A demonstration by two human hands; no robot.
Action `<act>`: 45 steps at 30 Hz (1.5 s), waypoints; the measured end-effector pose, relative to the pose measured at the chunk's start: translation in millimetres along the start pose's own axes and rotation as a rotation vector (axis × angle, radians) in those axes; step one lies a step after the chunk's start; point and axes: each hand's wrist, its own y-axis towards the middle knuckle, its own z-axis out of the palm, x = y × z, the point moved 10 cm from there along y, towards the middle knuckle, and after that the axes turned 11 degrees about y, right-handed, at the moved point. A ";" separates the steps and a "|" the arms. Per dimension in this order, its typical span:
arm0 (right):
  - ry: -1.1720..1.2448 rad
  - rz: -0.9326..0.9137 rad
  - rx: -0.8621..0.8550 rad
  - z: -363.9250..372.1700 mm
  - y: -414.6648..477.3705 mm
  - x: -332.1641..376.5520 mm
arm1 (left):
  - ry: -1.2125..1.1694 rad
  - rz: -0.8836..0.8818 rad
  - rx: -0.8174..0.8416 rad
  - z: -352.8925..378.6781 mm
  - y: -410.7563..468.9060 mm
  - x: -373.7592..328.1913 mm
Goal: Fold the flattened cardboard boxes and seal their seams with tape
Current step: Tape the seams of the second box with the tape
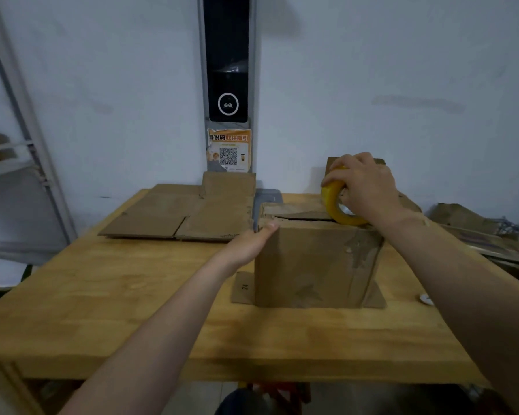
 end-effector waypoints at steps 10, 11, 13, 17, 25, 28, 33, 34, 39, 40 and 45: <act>0.015 -0.115 0.085 0.1 2.5 -7.2 | 0.618 0.298 -0.134 -22.4 11.3 -76.8; 0.052 -0.123 0.098 0.6 3.3 -9.5 | 0.626 0.279 -0.091 -19.4 17.4 -75.8; 0.203 -0.126 0.106 -1.9 4.0 -20.2 | 0.600 0.240 -0.017 -12.8 29.4 -68.5; 0.509 -0.108 0.007 -9.0 0.6 -60.1 | 0.618 0.218 -0.030 -7.2 42.6 -55.5; 0.766 -0.052 0.020 1.6 -7.5 -70.8 | 0.677 0.182 -0.088 -9.4 50.0 -50.6; 0.661 -0.090 0.088 3.3 2.0 -62.1 | 0.727 0.194 -0.113 -9.0 45.7 -56.4; 0.412 -0.194 0.180 -5.5 3.5 -50.5 | 0.766 0.202 -0.119 -7.3 42.2 -64.3; 0.396 -0.195 0.193 -8.0 3.3 -48.6 | 0.772 0.199 -0.115 -7.4 42.2 -64.8; 0.282 -0.219 0.229 -19.1 -1.9 -56.2 | 0.780 0.188 -0.113 -9.5 38.5 -65.4; 0.270 -0.205 0.245 -21.1 -3.1 -61.0 | 0.771 0.187 -0.110 -8.9 37.7 -65.0; 0.262 -0.220 0.326 -22.4 -4.8 -66.2 | 0.754 0.181 -0.094 -7.9 37.2 -66.5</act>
